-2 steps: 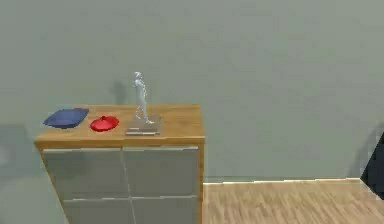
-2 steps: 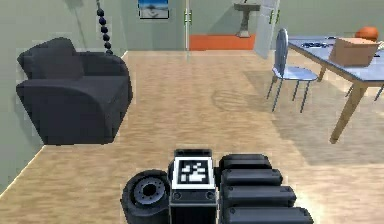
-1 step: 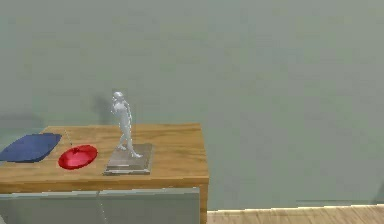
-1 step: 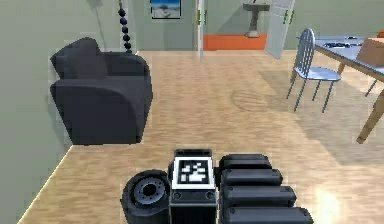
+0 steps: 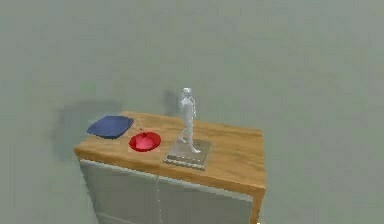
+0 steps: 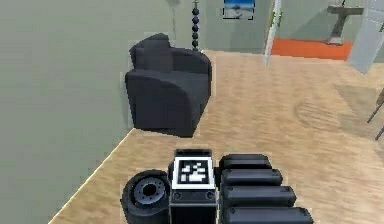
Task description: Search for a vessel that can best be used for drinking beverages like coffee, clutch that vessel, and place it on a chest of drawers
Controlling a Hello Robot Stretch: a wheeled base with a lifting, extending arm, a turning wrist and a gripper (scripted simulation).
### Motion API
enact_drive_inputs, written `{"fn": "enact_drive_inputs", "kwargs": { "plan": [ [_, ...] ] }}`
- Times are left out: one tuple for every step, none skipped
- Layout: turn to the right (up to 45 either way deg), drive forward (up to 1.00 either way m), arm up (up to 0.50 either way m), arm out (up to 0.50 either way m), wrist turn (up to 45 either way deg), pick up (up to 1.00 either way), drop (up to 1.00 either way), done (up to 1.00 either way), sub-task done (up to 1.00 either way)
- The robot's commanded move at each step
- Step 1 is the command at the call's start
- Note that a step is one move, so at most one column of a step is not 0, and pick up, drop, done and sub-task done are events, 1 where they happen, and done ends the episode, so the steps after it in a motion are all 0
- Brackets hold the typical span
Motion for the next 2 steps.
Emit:
{"fn": "enact_drive_inputs", "kwargs": {
  "plan": [
    [18.0,0.00,0.00,0.00,0.0,0.00,0.00,0.00,0.00],
    [-18.0,0.00,0.00,0.00,0.0,0.00,0.00,0.00,0.00]
  ]
}}
